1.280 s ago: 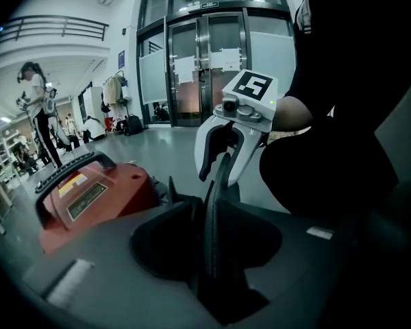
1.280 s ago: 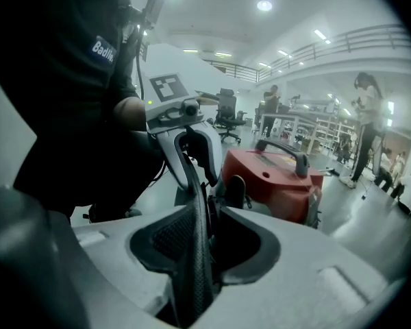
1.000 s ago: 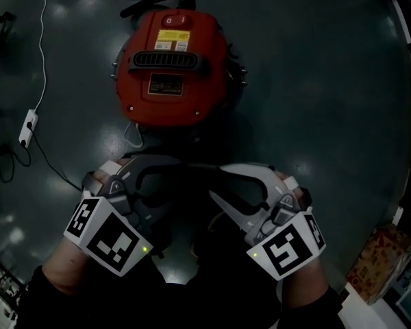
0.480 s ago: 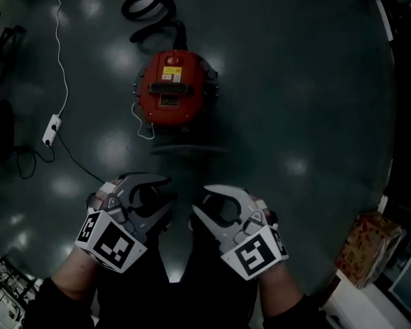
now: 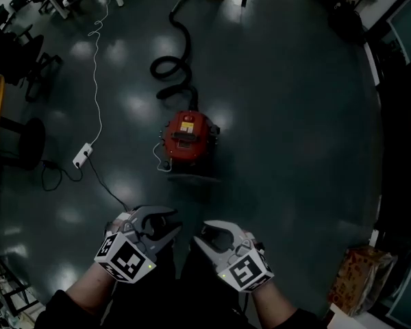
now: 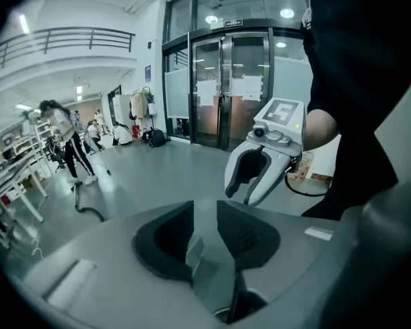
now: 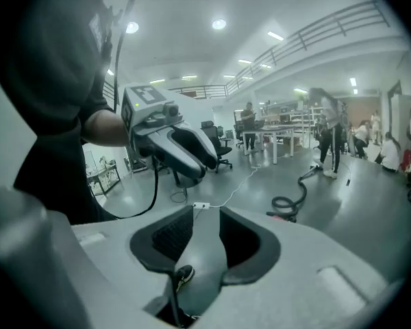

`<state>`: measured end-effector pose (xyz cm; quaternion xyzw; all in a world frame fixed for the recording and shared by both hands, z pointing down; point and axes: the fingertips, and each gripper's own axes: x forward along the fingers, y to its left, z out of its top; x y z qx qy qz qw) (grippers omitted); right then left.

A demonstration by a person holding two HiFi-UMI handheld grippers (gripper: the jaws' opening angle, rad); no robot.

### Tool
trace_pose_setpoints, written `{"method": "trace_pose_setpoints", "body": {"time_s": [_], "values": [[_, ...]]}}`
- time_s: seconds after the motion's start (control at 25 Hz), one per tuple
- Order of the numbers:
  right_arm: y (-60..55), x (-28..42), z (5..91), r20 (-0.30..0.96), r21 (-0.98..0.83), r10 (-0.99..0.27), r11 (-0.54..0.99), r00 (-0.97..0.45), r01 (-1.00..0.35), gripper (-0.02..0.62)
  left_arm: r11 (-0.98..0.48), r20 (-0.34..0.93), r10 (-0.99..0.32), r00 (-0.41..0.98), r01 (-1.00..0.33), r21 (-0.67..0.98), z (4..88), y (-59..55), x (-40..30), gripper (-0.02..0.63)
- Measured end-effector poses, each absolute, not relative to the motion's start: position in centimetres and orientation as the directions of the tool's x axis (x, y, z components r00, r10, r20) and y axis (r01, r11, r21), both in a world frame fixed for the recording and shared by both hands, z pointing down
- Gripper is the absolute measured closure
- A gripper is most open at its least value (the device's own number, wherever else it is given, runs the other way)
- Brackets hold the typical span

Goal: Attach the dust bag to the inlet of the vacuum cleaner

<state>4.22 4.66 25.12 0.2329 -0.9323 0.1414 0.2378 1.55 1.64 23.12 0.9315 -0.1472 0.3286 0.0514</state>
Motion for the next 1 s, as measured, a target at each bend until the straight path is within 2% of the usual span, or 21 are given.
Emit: {"method": "trace_pose_setpoints", "body": {"time_s": [0.32, 0.6, 0.8, 1.0], "values": [[7.2, 1.8, 16.9, 0.413, -0.14, -0.466, 0.816, -0.782, -0.561, 0.474, -0.945, 0.553, -0.287, 0.782, -0.327, -0.029, 16.3, 6.7, -0.9, 0.509], [12.0, -3.7, 12.3, 0.382, -0.07, -0.581, 0.757, -0.718, -0.65, 0.48, -0.964, 0.426, -0.258, 0.867, -0.258, -0.059, 12.5, 11.8, -6.2, 0.523], [16.1, -8.3, 8.4, 0.324, -0.082, -0.614, 0.74, -0.72, -0.668, 0.502, -0.973, 0.328, -0.229, 0.916, -0.228, -0.043, 9.0, 15.2, -10.3, 0.543], [18.6, -9.5, 3.8, 0.204, -0.117, -0.627, 0.747, -0.752, -0.655, 0.52, -0.978, 0.259, -0.205, 0.944, -0.207, -0.02, 5.5, 18.1, -11.1, 0.551]]}}
